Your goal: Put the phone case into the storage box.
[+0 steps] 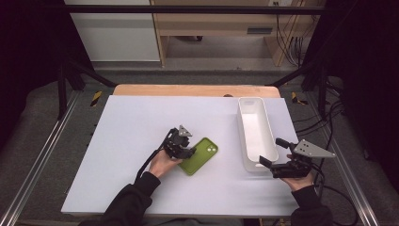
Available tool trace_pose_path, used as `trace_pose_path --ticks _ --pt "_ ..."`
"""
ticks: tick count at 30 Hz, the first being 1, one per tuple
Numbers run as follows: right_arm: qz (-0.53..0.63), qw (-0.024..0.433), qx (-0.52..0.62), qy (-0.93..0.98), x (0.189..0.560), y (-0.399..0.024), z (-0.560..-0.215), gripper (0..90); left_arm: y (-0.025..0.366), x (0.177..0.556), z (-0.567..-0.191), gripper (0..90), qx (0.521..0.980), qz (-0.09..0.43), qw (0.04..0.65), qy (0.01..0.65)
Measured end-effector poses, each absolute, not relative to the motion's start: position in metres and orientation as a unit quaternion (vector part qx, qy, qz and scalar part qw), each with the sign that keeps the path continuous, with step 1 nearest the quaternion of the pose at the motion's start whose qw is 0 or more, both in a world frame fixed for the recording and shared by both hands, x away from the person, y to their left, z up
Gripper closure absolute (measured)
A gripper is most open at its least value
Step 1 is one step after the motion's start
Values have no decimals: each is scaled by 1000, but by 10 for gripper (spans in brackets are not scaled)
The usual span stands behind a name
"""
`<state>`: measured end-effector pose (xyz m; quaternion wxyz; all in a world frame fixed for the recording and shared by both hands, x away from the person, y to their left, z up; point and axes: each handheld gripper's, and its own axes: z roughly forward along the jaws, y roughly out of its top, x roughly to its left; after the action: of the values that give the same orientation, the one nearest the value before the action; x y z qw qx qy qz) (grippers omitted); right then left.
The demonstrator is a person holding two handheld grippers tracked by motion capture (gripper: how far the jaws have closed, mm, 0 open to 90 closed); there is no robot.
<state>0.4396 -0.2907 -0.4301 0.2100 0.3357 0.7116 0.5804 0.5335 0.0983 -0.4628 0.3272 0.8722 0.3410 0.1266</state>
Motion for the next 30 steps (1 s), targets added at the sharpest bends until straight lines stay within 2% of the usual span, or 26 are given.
trace_pose_path --ticks 18,30 --pt "581 210 336 711 439 -291 -430 2 100 536 -465 767 873 107 323 349" --pt "581 210 336 711 440 -291 -430 2 100 536 -465 812 871 100 324 355"
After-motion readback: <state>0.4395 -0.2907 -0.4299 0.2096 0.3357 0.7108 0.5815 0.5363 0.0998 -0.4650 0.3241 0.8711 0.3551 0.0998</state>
